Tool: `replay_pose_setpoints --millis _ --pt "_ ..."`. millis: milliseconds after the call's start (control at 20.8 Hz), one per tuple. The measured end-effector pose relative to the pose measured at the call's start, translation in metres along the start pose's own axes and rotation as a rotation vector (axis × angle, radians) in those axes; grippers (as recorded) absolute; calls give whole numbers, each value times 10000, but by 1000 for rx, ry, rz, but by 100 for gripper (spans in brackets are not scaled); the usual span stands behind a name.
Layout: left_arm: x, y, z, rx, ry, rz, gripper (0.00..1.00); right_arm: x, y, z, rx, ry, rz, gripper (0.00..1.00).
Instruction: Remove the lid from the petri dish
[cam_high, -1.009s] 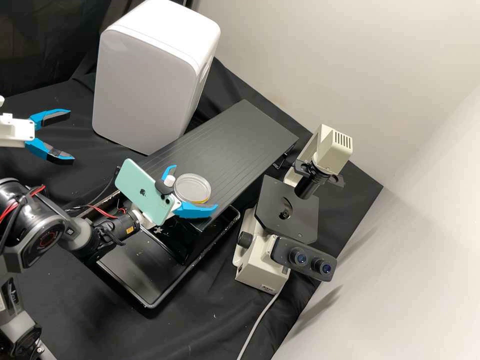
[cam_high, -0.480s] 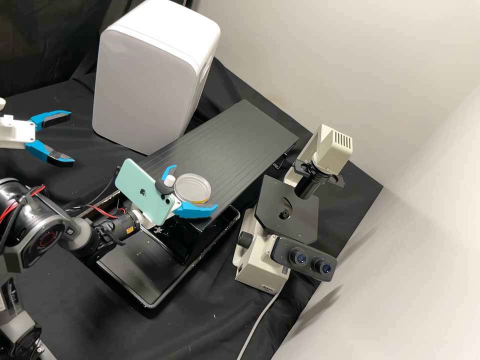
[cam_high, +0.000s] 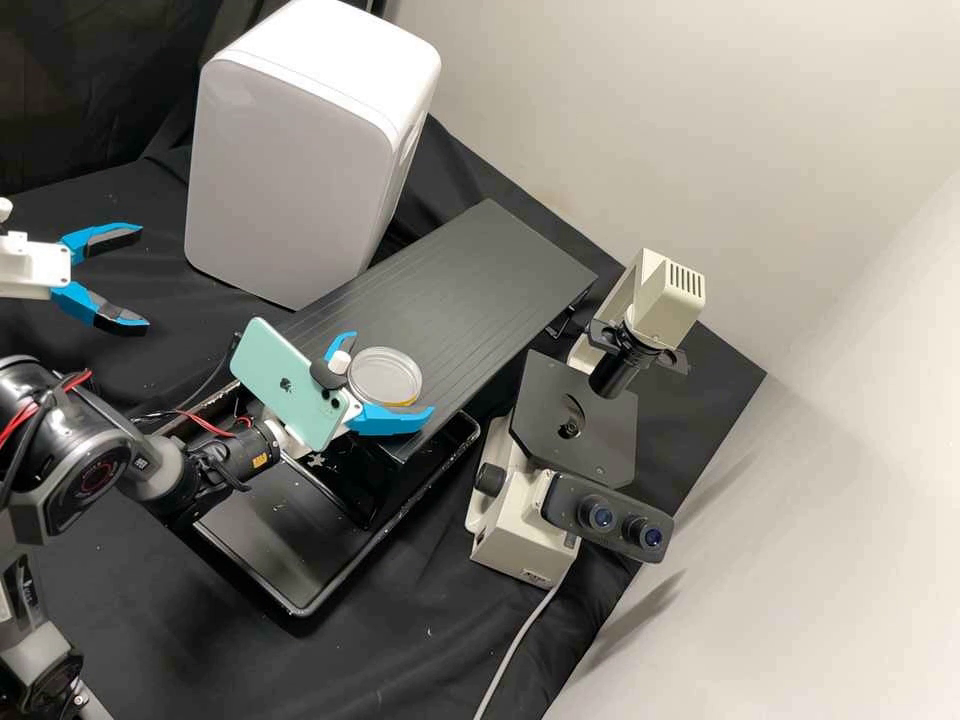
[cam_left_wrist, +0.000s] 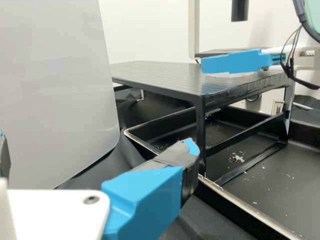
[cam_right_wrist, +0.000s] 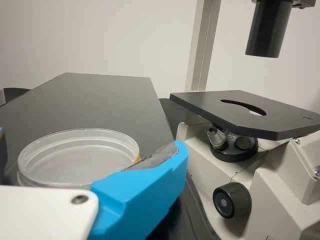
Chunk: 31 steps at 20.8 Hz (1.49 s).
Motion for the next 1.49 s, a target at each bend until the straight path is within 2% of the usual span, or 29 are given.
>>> replay_pose_setpoints --millis 432,625,1345,1489 --pt "0 -2 9 2 -4 -1 100 6 -19 16 -2 -6 -7 0" --pt "1 -5 11 16 -5 -2 100 6 -19 16 -2 -6 -7 0" --pt "1 -5 11 16 -5 -2 100 0 -19 25 -2 -10 -8 0" --pt "1 -5 11 16 -5 -2 100 -53 19 38 -2 -9 10 0"
